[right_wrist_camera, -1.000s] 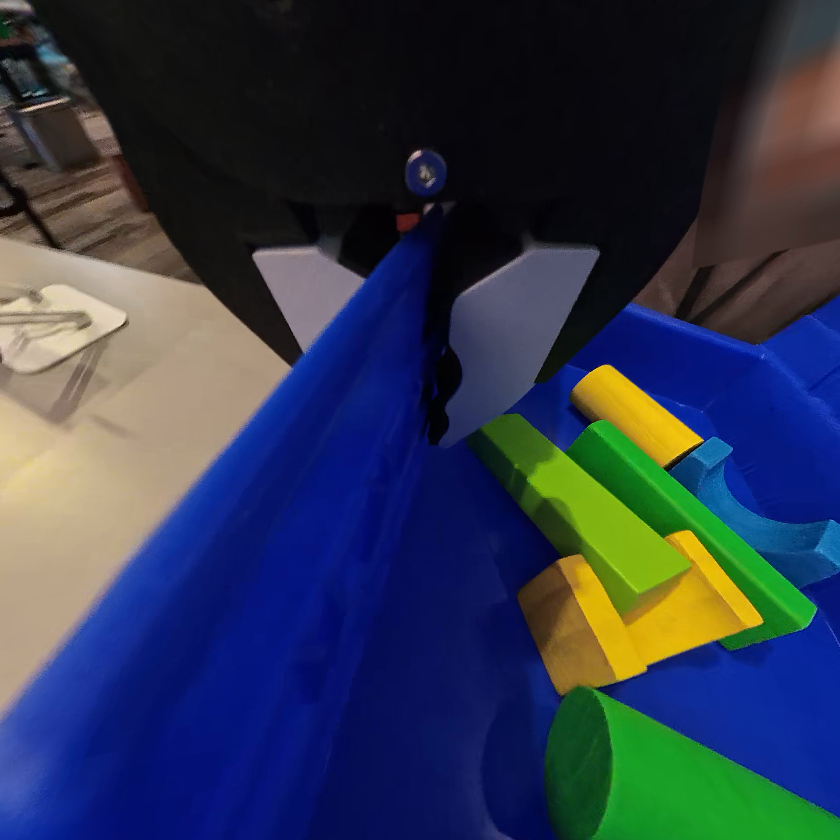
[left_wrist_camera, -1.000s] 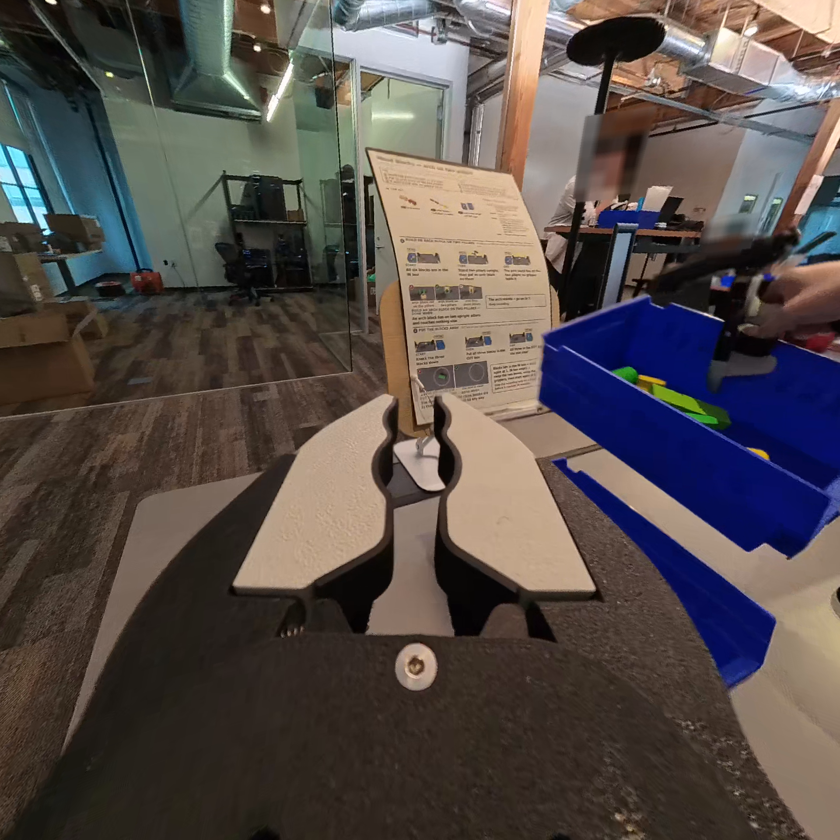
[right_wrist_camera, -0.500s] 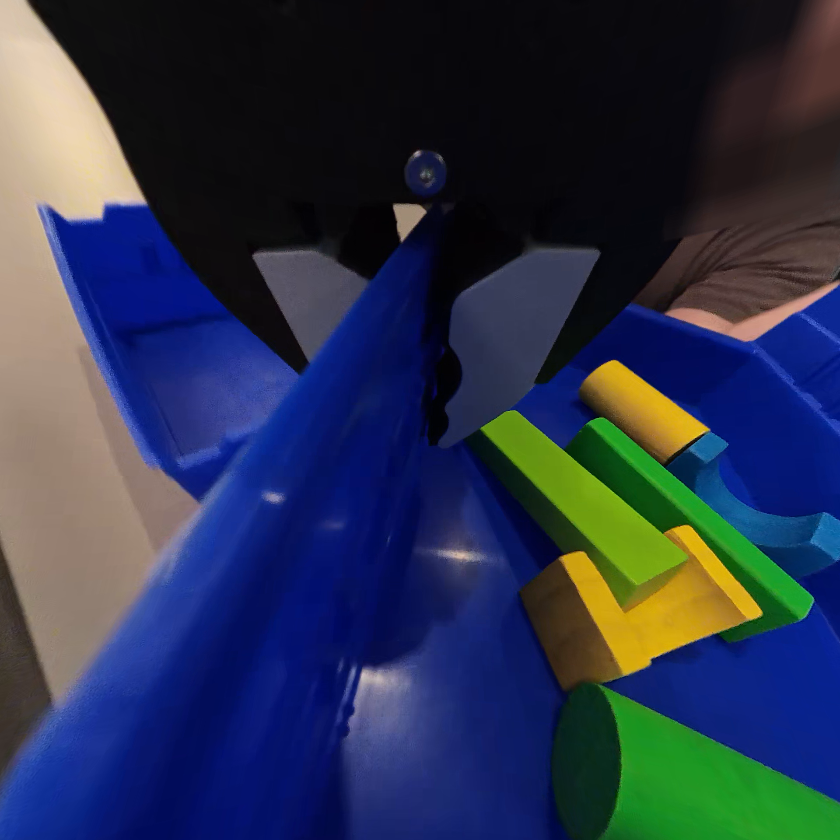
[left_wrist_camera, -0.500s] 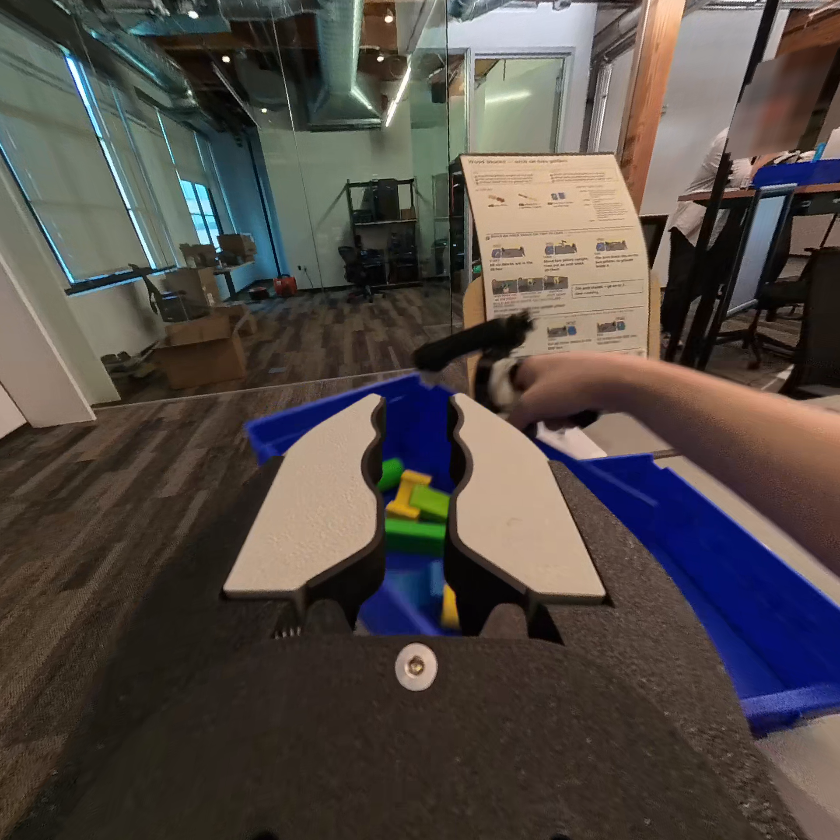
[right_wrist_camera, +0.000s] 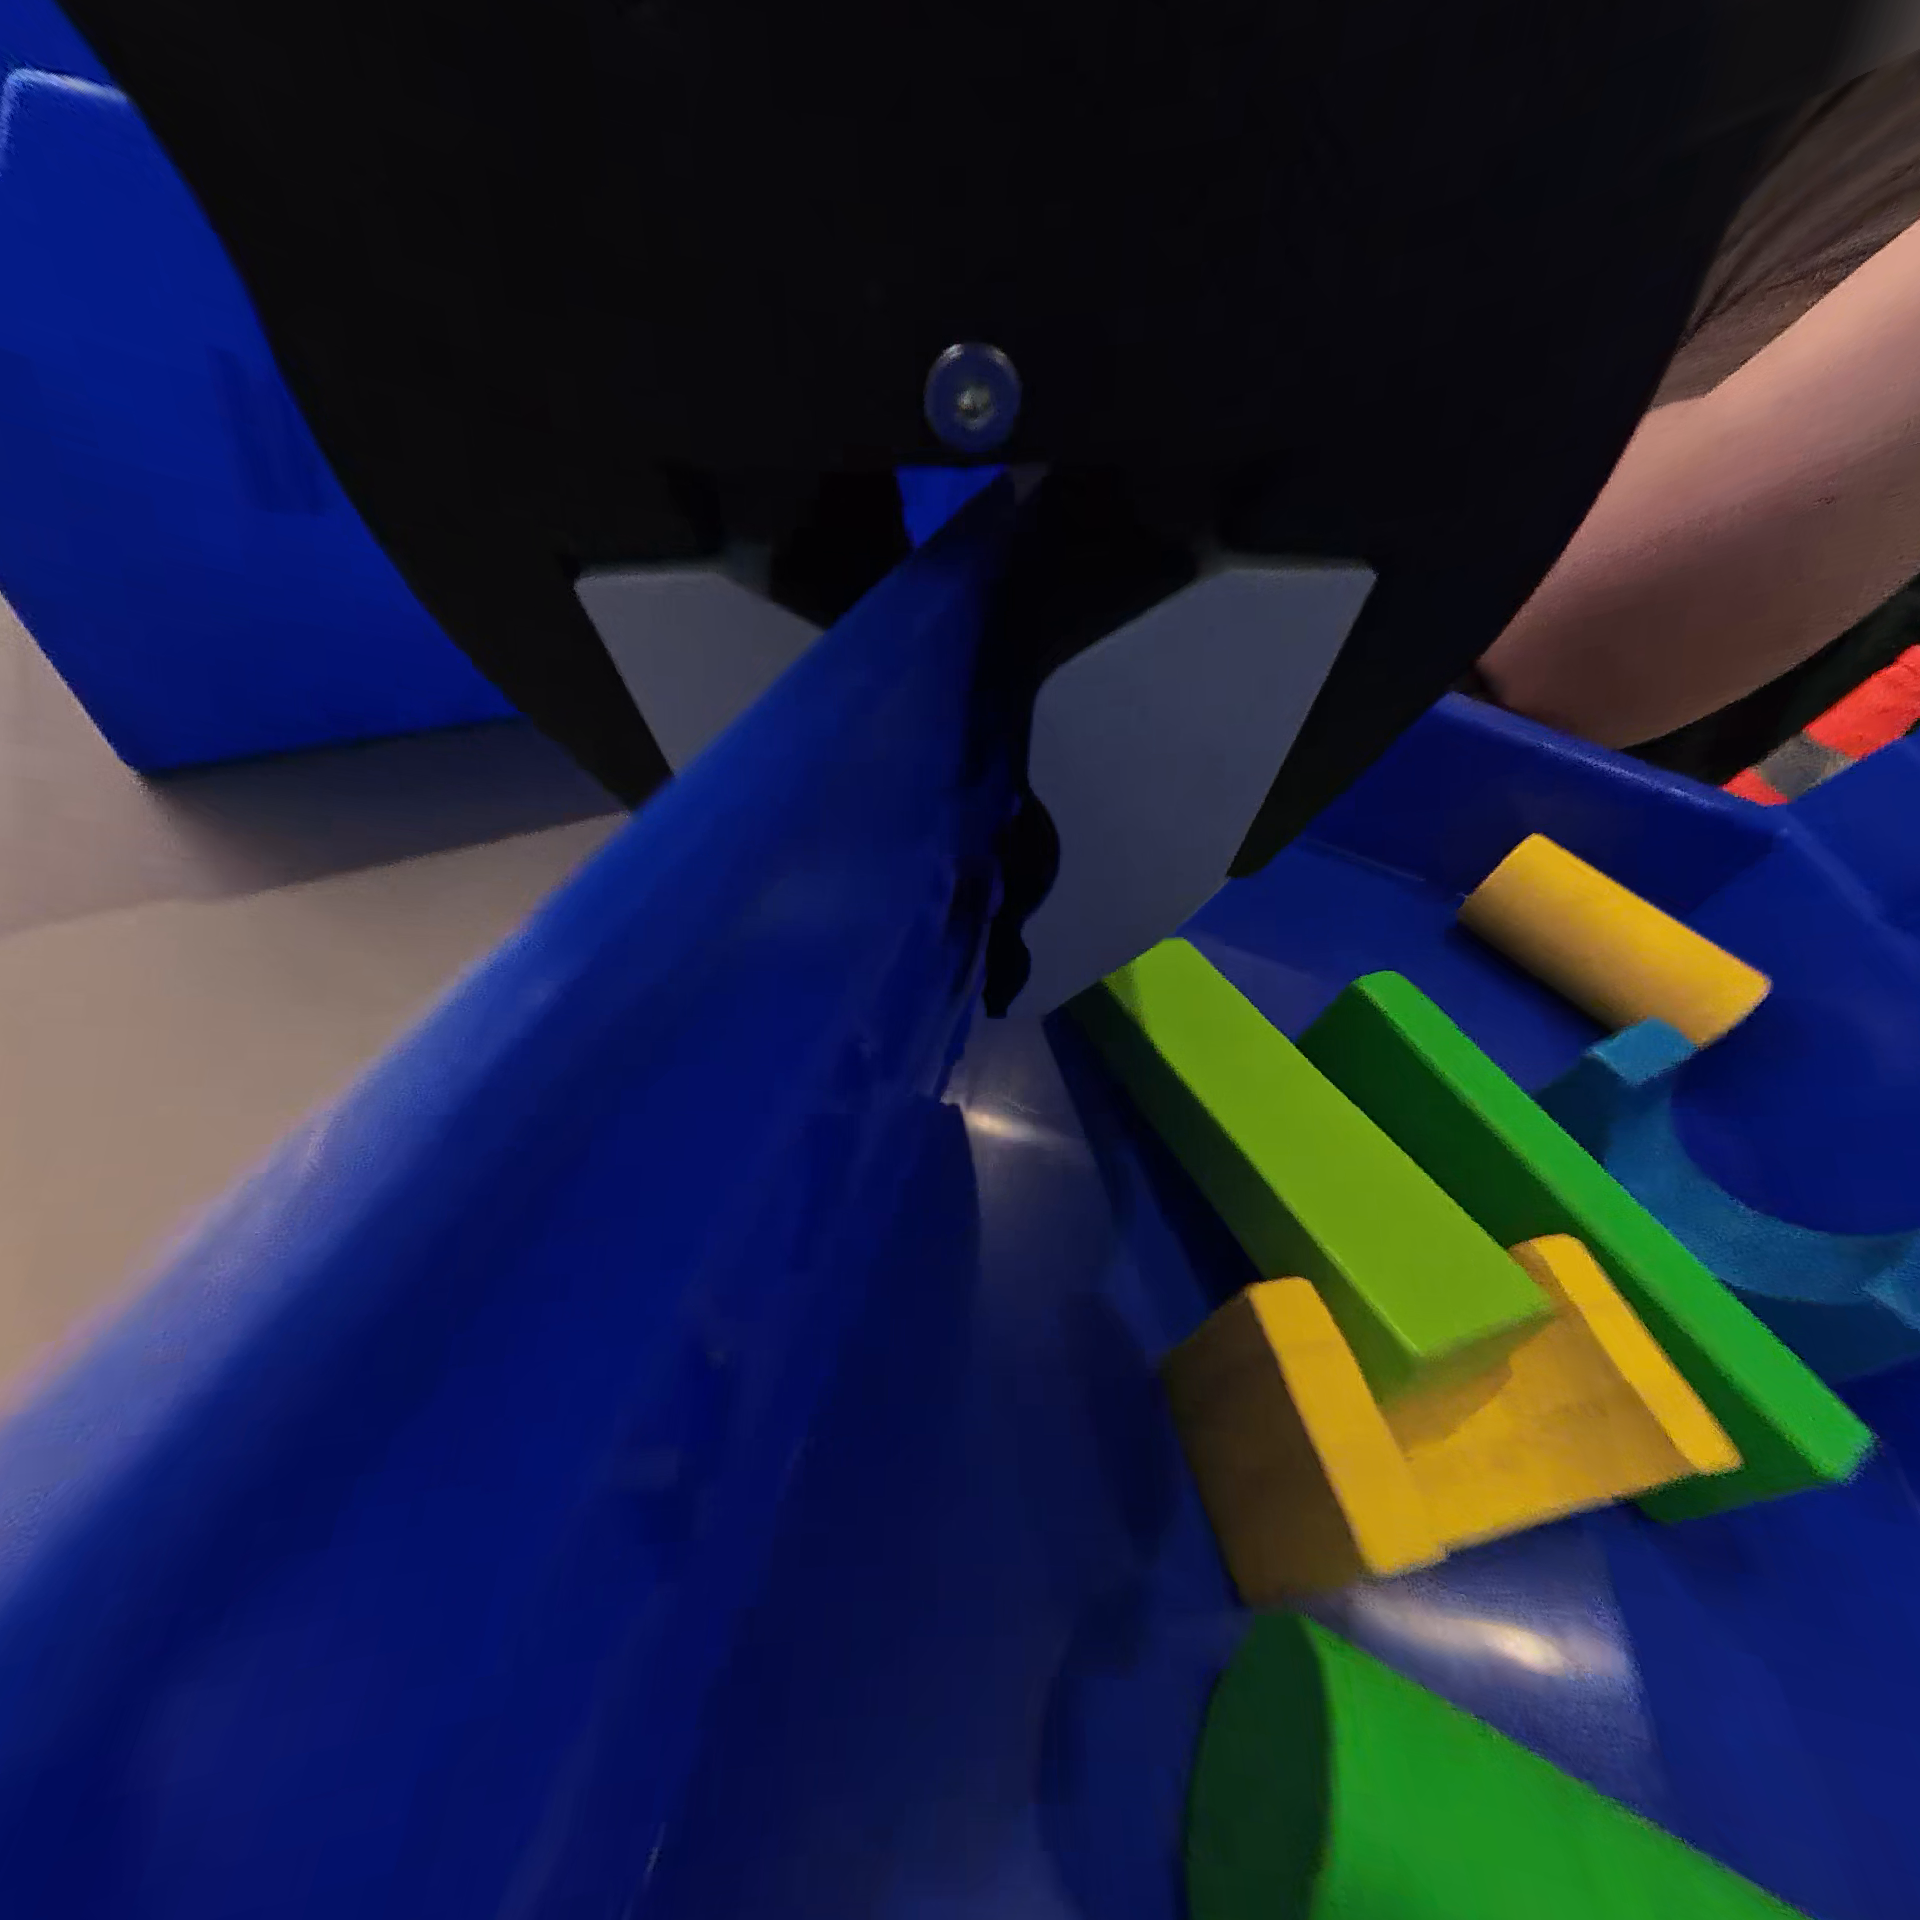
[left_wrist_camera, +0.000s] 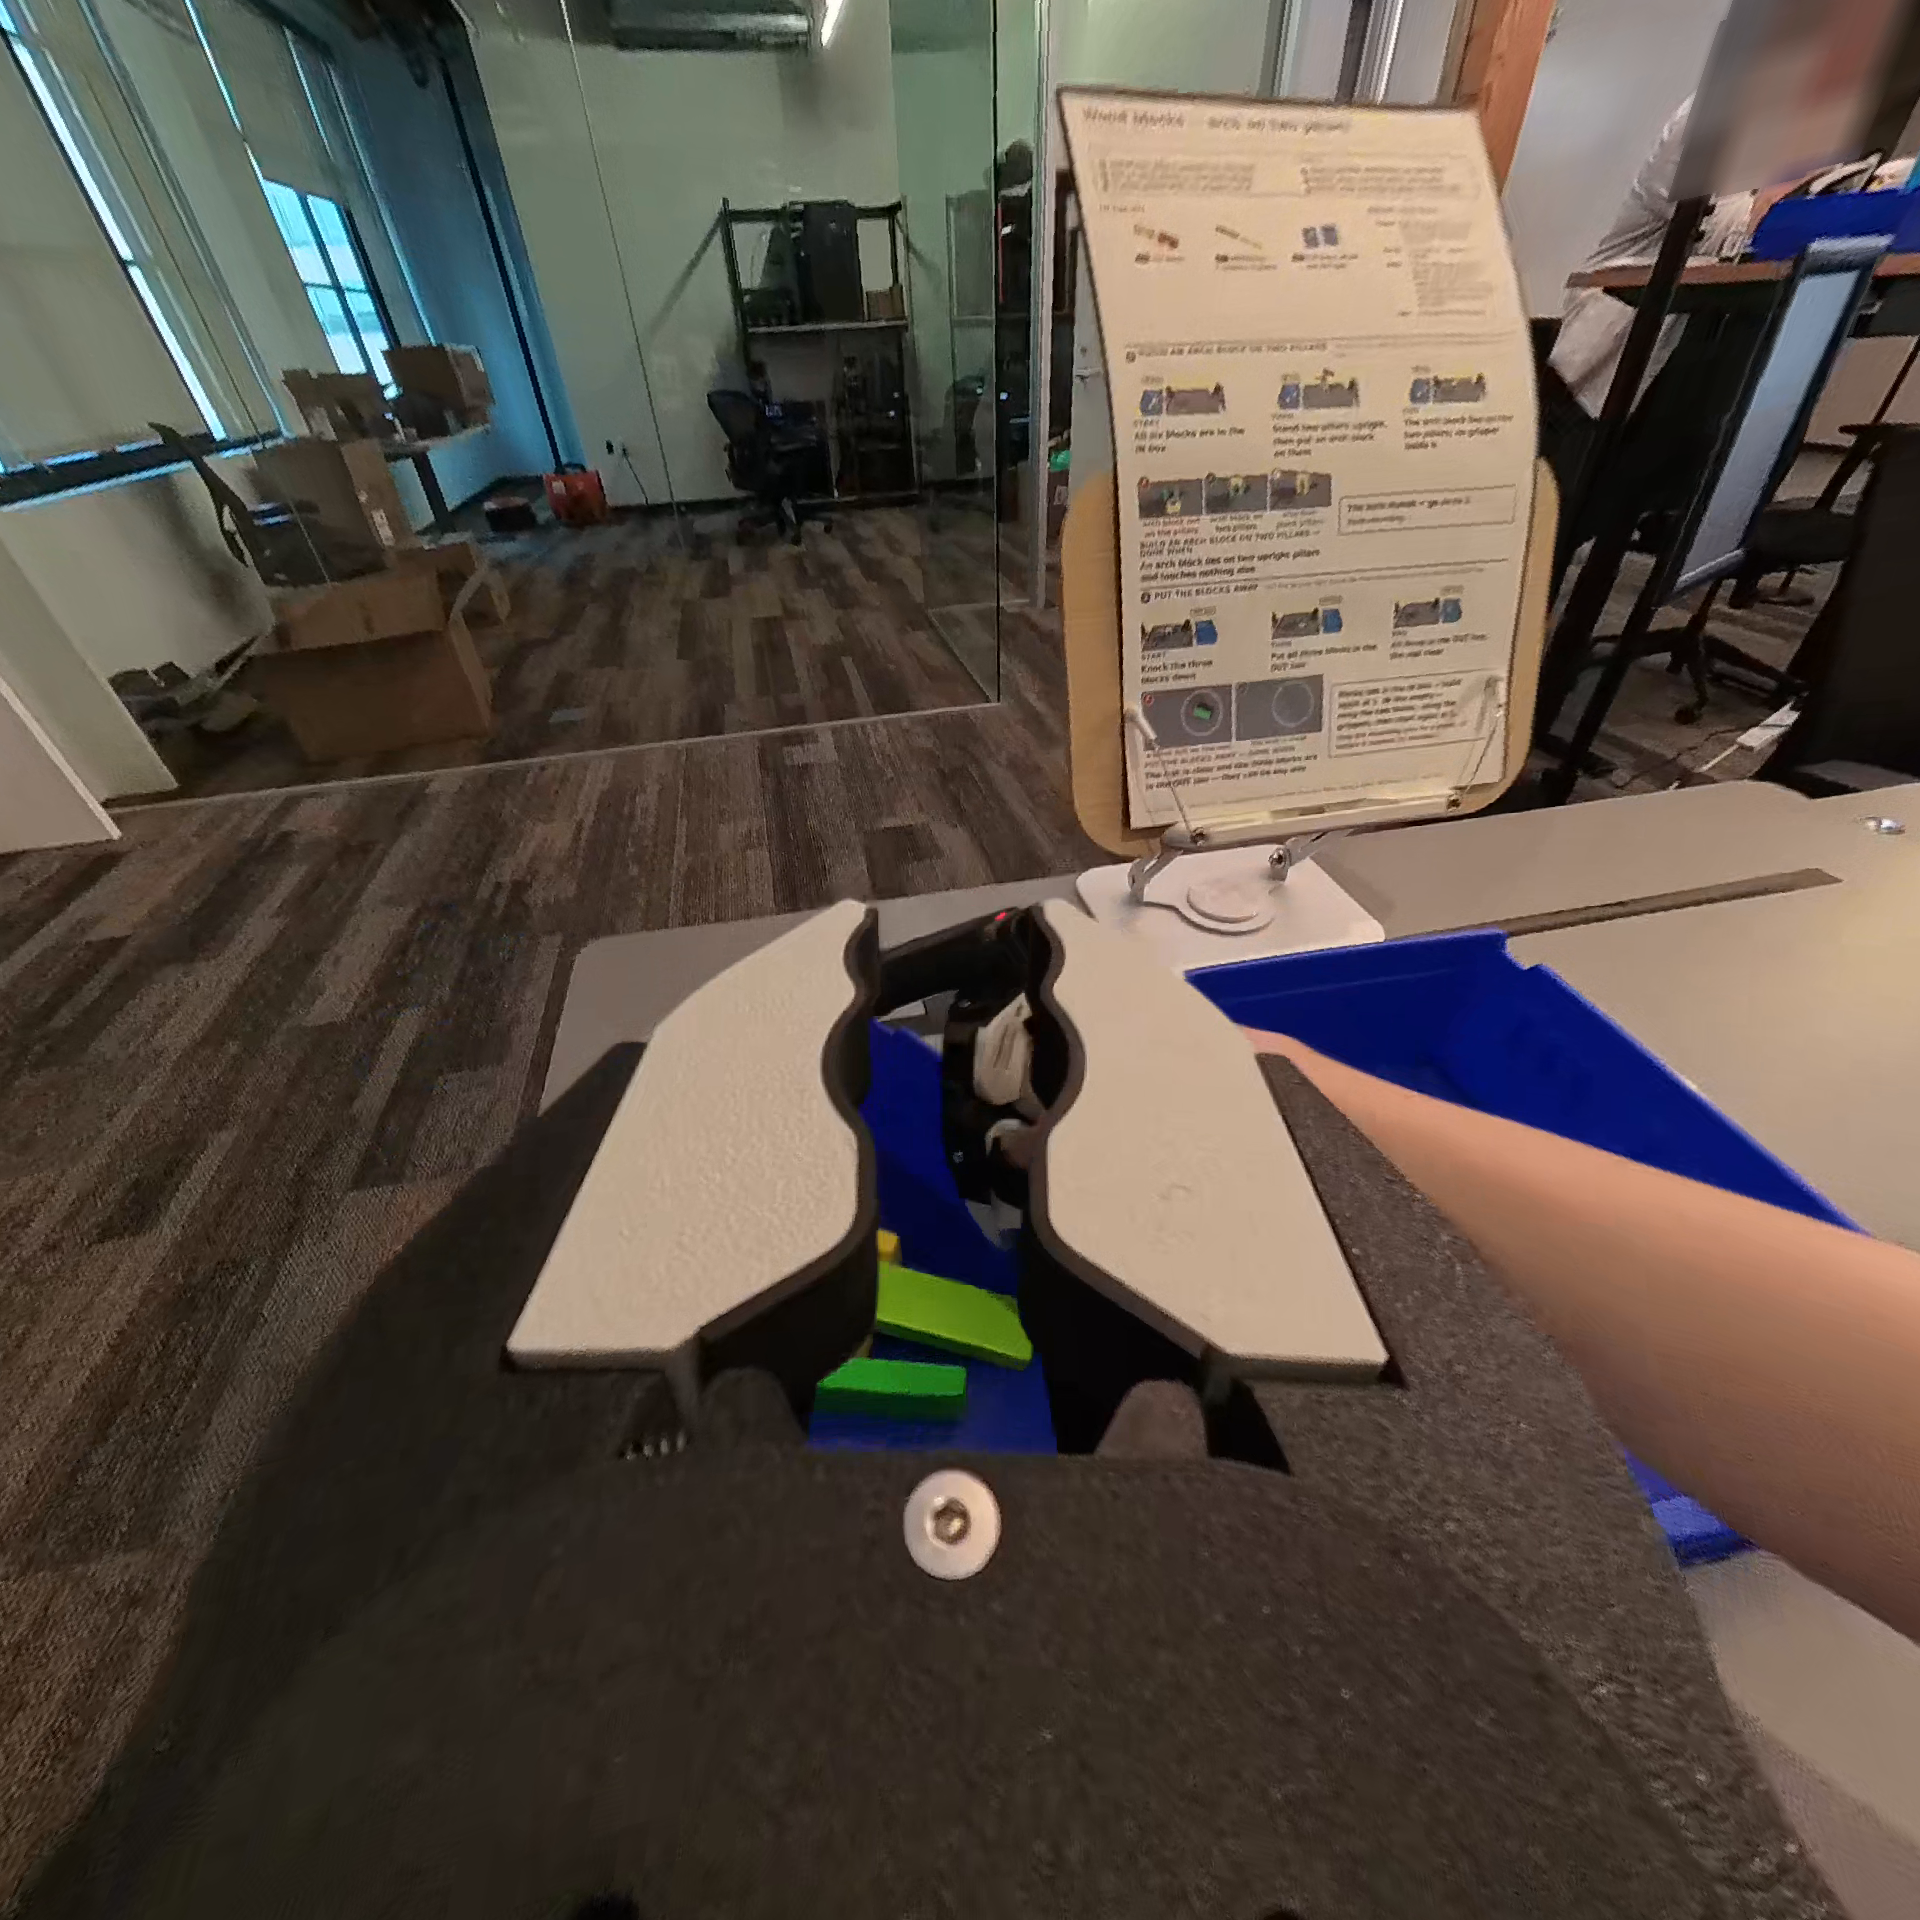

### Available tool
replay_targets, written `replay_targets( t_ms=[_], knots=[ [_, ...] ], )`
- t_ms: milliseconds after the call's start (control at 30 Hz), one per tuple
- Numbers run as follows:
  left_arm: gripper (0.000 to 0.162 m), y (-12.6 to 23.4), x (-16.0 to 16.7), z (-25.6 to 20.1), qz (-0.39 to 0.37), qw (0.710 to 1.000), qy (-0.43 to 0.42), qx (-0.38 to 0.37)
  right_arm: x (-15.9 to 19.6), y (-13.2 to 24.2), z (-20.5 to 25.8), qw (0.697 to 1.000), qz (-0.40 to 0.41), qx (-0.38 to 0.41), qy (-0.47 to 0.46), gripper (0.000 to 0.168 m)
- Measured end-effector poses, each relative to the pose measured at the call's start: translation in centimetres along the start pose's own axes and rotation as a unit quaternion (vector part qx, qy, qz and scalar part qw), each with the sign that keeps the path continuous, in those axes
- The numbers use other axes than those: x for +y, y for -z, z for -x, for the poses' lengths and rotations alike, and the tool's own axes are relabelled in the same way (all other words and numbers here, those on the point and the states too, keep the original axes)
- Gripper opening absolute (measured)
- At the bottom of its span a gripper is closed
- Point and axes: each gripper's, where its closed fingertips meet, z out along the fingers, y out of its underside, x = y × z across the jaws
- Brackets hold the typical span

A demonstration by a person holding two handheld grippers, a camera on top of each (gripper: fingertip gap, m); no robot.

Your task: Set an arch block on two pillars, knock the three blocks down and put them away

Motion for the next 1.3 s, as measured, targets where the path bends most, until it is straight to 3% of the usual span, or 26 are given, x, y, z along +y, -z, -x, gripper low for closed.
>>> replay_targets(
  t_ms=[33,133,233,300,367,500,600,733,833,967,1033,1100,1167,1300],
  knots=[
    [0.027,-0.2,0.4,0.3,0.01,1.0,-0.003,-0.005,-0.2,0.3,0.0,1.0,-0.018,-0.002,0.004,0.011],
    [0.038,-1.0,2.5,2.1,0.063,0.997,-0.012,-0.031,-1.6,3.5,-0.6,0.988,-0.142,0.038,0.048,0.02],
    [0.042,-1.8,5.7,5.8,0.128,0.989,0.006,-0.069,-0.5,11.4,-1.7,0.927,-0.342,0.113,0.107,0.02],
    [0.043,-2.1,8.7,8.5,0.184,0.978,0.035,-0.092,3.3,16.1,-4.1,0.879,-0.429,0.177,0.11,0.035],
    [0.045,-2.1,11.8,11.0,0.242,0.962,0.058,-0.115,8.4,17.9,-7.5,0.862,-0.452,0.213,0.085,0.054],
    [0.046,-2.5,17.4,12.9,0.322,0.93,0.151,-0.093,18.8,15.6,-17.6,0.883,-0.383,0.264,-0.058,0.074],
    [0.048,-3.2,20.7,13.5,0.367,0.908,0.181,-0.087,24.4,11.6,-21.7,0.906,-0.325,0.232,-0.143,0.087],
    [0.047,-3.4,23.9,13.3,0.434,0.877,0.187,-0.09,26.7,7.7,-22.7,0.917,-0.312,0.155,-0.193,0.087],
    [0.032,-3.2,25.5,12.1,0.482,0.849,0.199,-0.081,27.1,5.5,-21.8,0.931,-0.281,0.092,-0.213,0.09],
    [0.025,-2.6,28.0,10.0,0.563,0.807,0.169,-0.056,27.1,3.2,-20.6,0.953,-0.217,0.078,-0.194,0.089],
    [0.025,-2.1,29.0,9.8,0.605,0.783,0.132,-0.068,27.5,1.7,-20.1,0.966,-0.161,0.073,-0.188,0.072],
    [0.023,-2.4,28.9,9.8,0.609,0.779,0.123,-0.08,27.6,0.9,-19.1,0.975,-0.124,0.028,-0.184,0.032],
    [0.021,-3.5,28.8,9.3,0.6,0.788,0.12,-0.064,28.3,1.0,-19.5,0.972,-0.105,0.01,-0.212,0.016],
    [0.015,-5.8,28.6,8.2,0.594,0.798,0.092,-0.053,30.3,1.2,-21.9,0.972,-0.101,-0.01,-0.211,0.009]
  ],
)
